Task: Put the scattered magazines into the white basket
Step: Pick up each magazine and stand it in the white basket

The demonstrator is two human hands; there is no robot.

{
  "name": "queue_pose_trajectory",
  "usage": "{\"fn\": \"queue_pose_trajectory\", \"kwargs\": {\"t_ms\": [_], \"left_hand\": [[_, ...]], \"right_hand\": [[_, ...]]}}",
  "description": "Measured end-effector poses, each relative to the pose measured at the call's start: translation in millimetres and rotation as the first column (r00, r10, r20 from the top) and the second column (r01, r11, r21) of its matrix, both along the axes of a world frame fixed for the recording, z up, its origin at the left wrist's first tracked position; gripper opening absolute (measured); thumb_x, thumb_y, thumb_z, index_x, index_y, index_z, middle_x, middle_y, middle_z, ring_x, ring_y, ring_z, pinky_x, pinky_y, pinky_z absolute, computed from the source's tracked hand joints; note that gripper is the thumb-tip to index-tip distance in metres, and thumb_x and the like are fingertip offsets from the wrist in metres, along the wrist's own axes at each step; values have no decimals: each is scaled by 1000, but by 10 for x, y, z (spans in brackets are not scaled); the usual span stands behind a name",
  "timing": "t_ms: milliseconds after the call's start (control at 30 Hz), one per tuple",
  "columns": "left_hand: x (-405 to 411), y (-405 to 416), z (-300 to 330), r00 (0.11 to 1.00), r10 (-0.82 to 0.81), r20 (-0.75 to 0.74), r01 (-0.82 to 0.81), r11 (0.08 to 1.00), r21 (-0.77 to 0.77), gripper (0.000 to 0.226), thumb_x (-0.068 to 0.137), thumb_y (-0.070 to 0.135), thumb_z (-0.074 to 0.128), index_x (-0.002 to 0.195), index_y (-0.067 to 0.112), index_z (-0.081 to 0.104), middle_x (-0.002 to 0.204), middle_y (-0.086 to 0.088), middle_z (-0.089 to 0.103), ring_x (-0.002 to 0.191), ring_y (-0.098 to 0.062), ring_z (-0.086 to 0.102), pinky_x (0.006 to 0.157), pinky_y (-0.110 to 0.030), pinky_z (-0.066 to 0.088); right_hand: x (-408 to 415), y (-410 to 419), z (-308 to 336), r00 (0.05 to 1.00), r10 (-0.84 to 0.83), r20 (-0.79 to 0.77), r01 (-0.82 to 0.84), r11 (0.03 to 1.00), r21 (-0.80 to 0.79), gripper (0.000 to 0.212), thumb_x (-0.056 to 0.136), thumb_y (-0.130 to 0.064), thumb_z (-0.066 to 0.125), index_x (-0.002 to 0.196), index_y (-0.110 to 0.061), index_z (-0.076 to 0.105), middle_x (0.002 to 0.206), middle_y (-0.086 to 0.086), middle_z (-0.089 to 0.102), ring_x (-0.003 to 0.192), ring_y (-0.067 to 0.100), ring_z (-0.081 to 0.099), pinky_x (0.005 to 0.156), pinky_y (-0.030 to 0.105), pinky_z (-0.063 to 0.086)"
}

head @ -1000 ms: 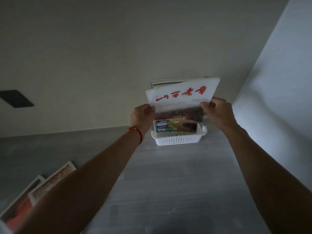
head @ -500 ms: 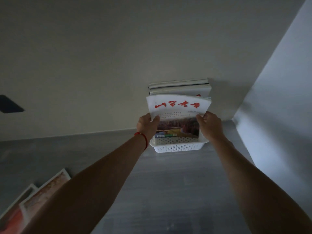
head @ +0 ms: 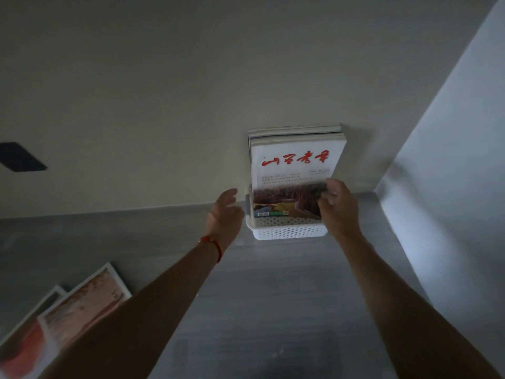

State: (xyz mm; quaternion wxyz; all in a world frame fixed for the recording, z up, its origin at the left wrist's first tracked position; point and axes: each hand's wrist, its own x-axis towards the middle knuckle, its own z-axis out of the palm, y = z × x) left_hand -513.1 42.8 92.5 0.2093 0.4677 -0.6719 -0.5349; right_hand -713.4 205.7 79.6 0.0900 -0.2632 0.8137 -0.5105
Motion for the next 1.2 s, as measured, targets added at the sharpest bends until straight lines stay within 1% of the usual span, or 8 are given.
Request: {"fn": "queue_pose_trajectory", "kwargs": {"t_ms": [133, 367, 567, 800, 900, 1000, 1133, 1200], "left_hand": [[868, 170, -155, 999, -21, 48, 30, 980, -198, 48, 82, -8, 55, 121, 18, 63, 122, -5, 67, 89, -18, 67, 73, -25, 54], [2711, 206, -610, 923, 31, 383, 66, 969, -237, 51, 74, -11, 63, 120, 9, 66, 124, -14, 63, 113, -33, 60, 98, -36, 46], [3947, -195, -849, 689, 6, 725, 258, 932, -253, 66, 82, 17, 65, 144, 25, 46, 155, -7, 37, 143, -30, 28, 113, -47, 33], [4491, -402, -1131, 543, -203, 815, 517, 845, -134, 105, 79, 59, 67, 157, 31, 4, 164, -5, 7, 148, -28, 17, 117, -49, 33], [4507, -410, -1149, 597, -142, 789, 489, 844, -219, 107, 73, 61, 72, 156, 34, 11, 159, -3, 19, 139, -24, 28, 108, -44, 40], [4488, -427, -1085, 633, -160, 758, 488, 842, -231, 105, 71, 61, 73, 154, 36, 13, 152, -1, 27, 132, -21, 34, 100, -41, 44], [4199, -554, -745, 773, -86, 628, 375, 861, -344, 97, 83, 34, 71, 157, 23, 10, 160, -18, 18, 144, -36, 27, 113, -50, 38], [3930, -634, -464, 835, -33, 549, 394, 732, -555, 91, 82, 27, 71, 156, 18, 19, 162, -21, 17, 147, -41, 23, 119, -55, 25]], "right_hand": [[641, 107, -67, 999, 36, -32, -37, 999, -34, 24, 89, -1, 61, 109, -10, 71, 106, 1, 73, 92, 10, 71, 78, 20, 56], [2398, -75, -488, 921, 376, 102, -388, 906, 170, 15, 96, -28, 66, 96, -15, 74, 82, -4, 73, 71, 9, 67, 69, 24, 52], [3807, -517, -724, 719, 670, 184, -681, 627, 379, 37, 91, -21, 64, 126, -11, 64, 122, 9, 66, 113, 24, 62, 98, 33, 47], [4649, -946, -812, 889, 423, 174, -442, 699, 562, 50, 95, -31, 60, 139, -12, 44, 136, 8, 50, 124, 27, 48, 106, 35, 39], [4676, -1027, -777, 943, 262, 206, -333, 766, 550, 38, 94, -23, 64, 127, -9, 54, 126, 11, 58, 112, 22, 56, 99, 36, 47], [4561, -1062, -712, 909, 284, 304, -400, 798, 450, 14, 92, -15, 62, 104, -13, 69, 105, 5, 74, 69, -2, 64, 55, 9, 47], [4343, -993, -522, 913, 388, 124, -406, 843, 352, 16, 93, -13, 62, 106, -16, 71, 96, 0, 74, 83, 16, 68, 66, 14, 41], [4134, -933, -352, 890, 456, 33, -449, 858, 248, 12, 94, -15, 64, 102, -18, 73, 87, -5, 75, 74, 6, 68, 64, 19, 46]]}}
